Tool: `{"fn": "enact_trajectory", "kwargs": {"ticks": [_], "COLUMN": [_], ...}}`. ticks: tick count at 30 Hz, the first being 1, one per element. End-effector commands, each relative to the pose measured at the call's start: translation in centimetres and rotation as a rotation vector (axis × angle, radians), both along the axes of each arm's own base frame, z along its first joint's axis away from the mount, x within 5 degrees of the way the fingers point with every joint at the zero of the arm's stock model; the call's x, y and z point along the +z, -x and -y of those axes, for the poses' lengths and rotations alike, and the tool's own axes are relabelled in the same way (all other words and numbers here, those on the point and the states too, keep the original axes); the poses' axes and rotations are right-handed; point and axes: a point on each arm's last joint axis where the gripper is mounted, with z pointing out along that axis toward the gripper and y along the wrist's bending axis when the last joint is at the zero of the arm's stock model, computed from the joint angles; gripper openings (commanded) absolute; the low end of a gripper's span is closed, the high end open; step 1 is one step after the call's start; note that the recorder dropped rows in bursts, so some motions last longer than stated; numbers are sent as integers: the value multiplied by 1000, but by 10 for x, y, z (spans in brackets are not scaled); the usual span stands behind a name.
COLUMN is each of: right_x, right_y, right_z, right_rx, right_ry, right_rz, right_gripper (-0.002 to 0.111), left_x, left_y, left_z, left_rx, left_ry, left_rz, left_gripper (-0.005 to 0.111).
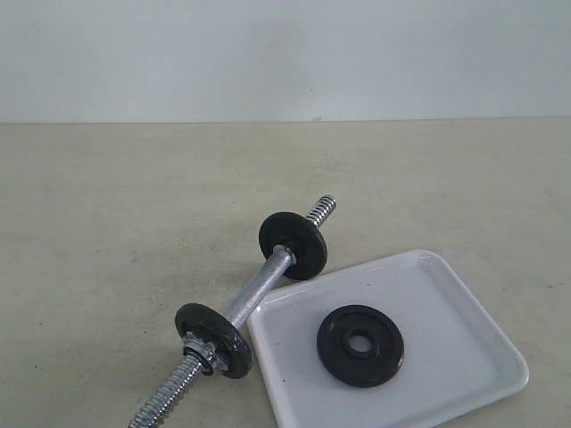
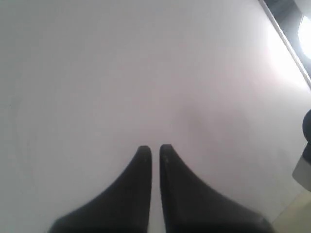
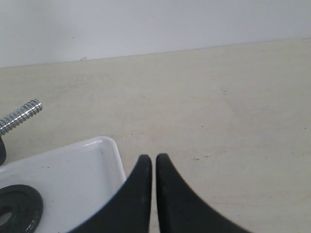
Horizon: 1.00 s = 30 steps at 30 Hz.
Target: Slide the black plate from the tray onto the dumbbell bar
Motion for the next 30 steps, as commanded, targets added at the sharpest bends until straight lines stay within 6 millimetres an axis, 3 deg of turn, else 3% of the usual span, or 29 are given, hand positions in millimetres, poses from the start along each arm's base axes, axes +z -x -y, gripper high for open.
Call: {"fn": "enact_trajectory", "kwargs": {"ticks": [1,2,5,10,15,18,21,23,27,30], "right_x": [1,1,1,1,1,1,1,1,1,1], "right_y": [0,0,0,0,0,0,0,0,0,0], "right_z": [1,1,1,1,1,1,1,1,1,1], "right_rx": [-9,-9,-9,-9,-9,-9,-9,-9,-9,-9], "right_ry": [8,8,8,8,8,8,8,8,8,8], "right_rz": [10,10,10,10,10,10,10,10,10,10], "right_gripper": [1,1,1,1,1,1,1,1,1,1], "left_x": [11,13,22,13,-9,-35,-53,-55,-47,-41], "left_y": [-1,-1,-4,-13,-22,-27,-29,-33,-34,-25], "left_z": [-10,-14,-40,-72,-89,-94,-88,-77,-39,-13], "left_rx": [78,81,92,247,419,596,705,689,469,256], "left_ry": [134,195,588,985,1196,1269,1121,881,241,-67], "left_rz": [-28,-30,-93,-212,-413,-661,-872,-936,-810,-615], "left_gripper": [4,4,4,4,4,4,4,4,4,4]}}
